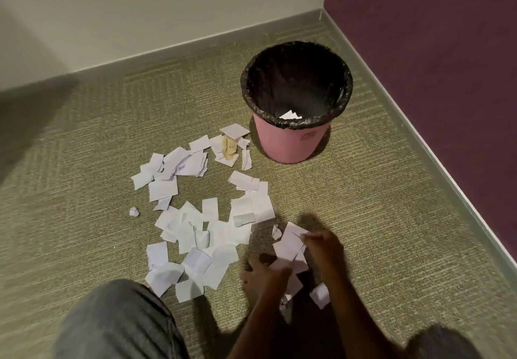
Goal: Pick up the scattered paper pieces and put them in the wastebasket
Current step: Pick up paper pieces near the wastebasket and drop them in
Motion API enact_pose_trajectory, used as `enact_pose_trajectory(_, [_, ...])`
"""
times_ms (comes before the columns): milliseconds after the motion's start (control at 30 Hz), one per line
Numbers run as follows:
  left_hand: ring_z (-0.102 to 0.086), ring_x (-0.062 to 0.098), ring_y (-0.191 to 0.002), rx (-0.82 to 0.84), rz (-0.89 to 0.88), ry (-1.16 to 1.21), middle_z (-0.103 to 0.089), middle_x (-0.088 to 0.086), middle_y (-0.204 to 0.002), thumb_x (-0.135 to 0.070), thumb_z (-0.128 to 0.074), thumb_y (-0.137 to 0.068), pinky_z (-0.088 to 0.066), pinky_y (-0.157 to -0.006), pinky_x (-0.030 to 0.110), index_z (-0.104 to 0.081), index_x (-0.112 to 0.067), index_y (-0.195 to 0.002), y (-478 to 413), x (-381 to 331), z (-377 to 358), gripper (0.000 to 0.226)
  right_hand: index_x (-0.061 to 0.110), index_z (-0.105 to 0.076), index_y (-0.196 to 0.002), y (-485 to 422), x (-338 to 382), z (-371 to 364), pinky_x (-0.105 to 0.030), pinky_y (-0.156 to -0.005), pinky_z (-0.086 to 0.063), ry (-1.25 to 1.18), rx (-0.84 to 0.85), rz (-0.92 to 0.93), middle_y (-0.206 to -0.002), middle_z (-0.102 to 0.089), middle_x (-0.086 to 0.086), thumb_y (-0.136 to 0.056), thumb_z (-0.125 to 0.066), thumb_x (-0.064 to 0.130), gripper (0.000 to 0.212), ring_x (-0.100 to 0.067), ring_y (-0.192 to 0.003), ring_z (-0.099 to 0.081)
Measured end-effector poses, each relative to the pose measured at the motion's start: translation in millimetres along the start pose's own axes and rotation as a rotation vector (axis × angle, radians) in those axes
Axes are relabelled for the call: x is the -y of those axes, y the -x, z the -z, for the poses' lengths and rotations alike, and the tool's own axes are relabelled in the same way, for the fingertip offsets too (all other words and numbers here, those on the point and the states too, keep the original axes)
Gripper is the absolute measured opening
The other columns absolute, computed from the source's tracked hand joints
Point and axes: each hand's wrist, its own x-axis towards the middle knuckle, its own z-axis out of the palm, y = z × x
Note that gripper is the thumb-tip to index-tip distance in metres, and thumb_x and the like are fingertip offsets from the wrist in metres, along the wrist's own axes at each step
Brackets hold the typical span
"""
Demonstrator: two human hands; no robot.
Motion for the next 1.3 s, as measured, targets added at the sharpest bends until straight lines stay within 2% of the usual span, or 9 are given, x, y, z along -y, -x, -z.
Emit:
enact_pose_trajectory(100, [-0.053,0.044,-0.134,0.021,-0.035,-0.138,-0.033,0.015,-0.149,-0.054,-0.090,-0.057,-0.055,-0.101,0.050,-0.030,-0.035,-0.151,11,16,-15,0.114,0.021,-0.062,-0.080,19,-32,-12,-0.041,-0.072,-0.059,0.211,-0.150,0.122,-0.081,-0.070,0.001,-0.083,-0.072,0.052,0.032,-0.025,-0.077,-0.067])
enact_pose_trajectory(200, [-0.055,0.042,-0.130,-0.018,-0.180,-0.207,-0.028,0.009,-0.142,-0.047,-0.090,-0.066,-0.054,-0.090,0.047,-0.028,-0.036,-0.151,14,26,-26,0.106,0.013,-0.063,-0.106,36,-56,-23,-0.042,-0.076,-0.051,0.361,-0.292,0.023,-0.107,-0.065,-0.013,-0.090,-0.070,0.055,0.045,-0.037,-0.102,-0.065])
enact_pose_trajectory(467, [-0.064,0.031,-0.109,-0.092,-0.431,-0.087,-0.037,0.002,-0.131,-0.016,-0.086,-0.073,-0.057,-0.082,0.038,-0.051,-0.026,-0.129,-12,26,-36,0.067,0.008,-0.056,-0.129,54,-86,-37,-0.046,-0.066,-0.047,0.361,-0.296,-0.024,-0.114,-0.051,-0.020,-0.091,-0.074,0.055,0.063,-0.045,-0.108,-0.056])
enact_pose_trajectory(733, [-0.062,0.031,-0.093,-0.136,-0.499,0.010,-0.051,0.001,-0.103,-0.012,-0.072,-0.087,-0.044,-0.075,0.032,-0.066,-0.014,-0.095,-34,7,-32,0.011,-0.001,-0.061,-0.112,39,-86,-49,-0.055,-0.081,-0.057,0.230,-0.349,0.168,-0.109,-0.054,-0.028,-0.074,-0.085,0.004,0.045,-0.050,-0.097,-0.059])
enact_pose_trajectory(833, [-0.056,0.020,-0.083,-0.140,-0.559,0.044,-0.058,0.000,-0.094,-0.005,-0.075,-0.081,-0.035,-0.066,0.024,-0.065,-0.018,-0.081,-43,8,-27,0.016,0.005,-0.065,-0.103,39,-71,-51,-0.054,-0.081,-0.055,0.204,-0.351,0.139,-0.110,-0.056,-0.028,-0.070,-0.075,-0.005,0.036,-0.049,-0.096,-0.059])
enact_pose_trajectory(933, [-0.058,0.017,-0.084,-0.145,-0.577,0.105,-0.061,-0.002,-0.093,-0.008,-0.075,-0.080,-0.042,-0.066,0.027,-0.065,-0.019,-0.080,-49,7,-26,0.015,0.008,-0.070,-0.092,34,-64,-49,-0.049,-0.083,-0.053,0.109,-0.346,0.170,-0.103,-0.060,-0.020,-0.066,-0.073,-0.009,0.031,-0.044,-0.093,-0.060])
enact_pose_trajectory(1133, [-0.061,0.016,-0.074,-0.177,-0.527,0.234,-0.066,-0.008,-0.078,-0.008,-0.071,-0.087,-0.045,-0.064,0.039,-0.055,-0.023,-0.078,-58,3,-23,0.024,0.013,-0.081,-0.080,16,-45,-38,-0.039,-0.081,-0.054,0.121,-0.214,0.272,-0.083,-0.076,-0.004,-0.071,-0.056,0.022,0.028,-0.031,-0.088,-0.069])
enact_pose_trajectory(1233, [-0.063,0.021,-0.079,-0.163,-0.457,0.267,-0.068,-0.003,-0.083,-0.006,-0.069,-0.091,-0.044,-0.065,0.034,-0.059,-0.020,-0.084,-62,0,-20,0.018,0.019,-0.080,-0.089,18,-38,-32,-0.038,-0.081,-0.057,0.049,-0.154,0.290,-0.090,-0.072,0.005,-0.073,-0.076,0.032,0.021,-0.022,-0.089,-0.068])
enact_pose_trajectory(1300, [-0.065,0.023,-0.087,-0.132,-0.429,0.273,-0.071,0.001,-0.092,-0.006,-0.068,-0.092,-0.048,-0.070,0.033,-0.064,-0.017,-0.094,-62,-2,-18,0.012,0.020,-0.078,-0.104,23,-33,-26,-0.037,-0.084,-0.055,0.033,-0.108,0.309,-0.103,-0.066,0.006,-0.065,-0.084,0.038,0.043,-0.018,-0.097,-0.064])
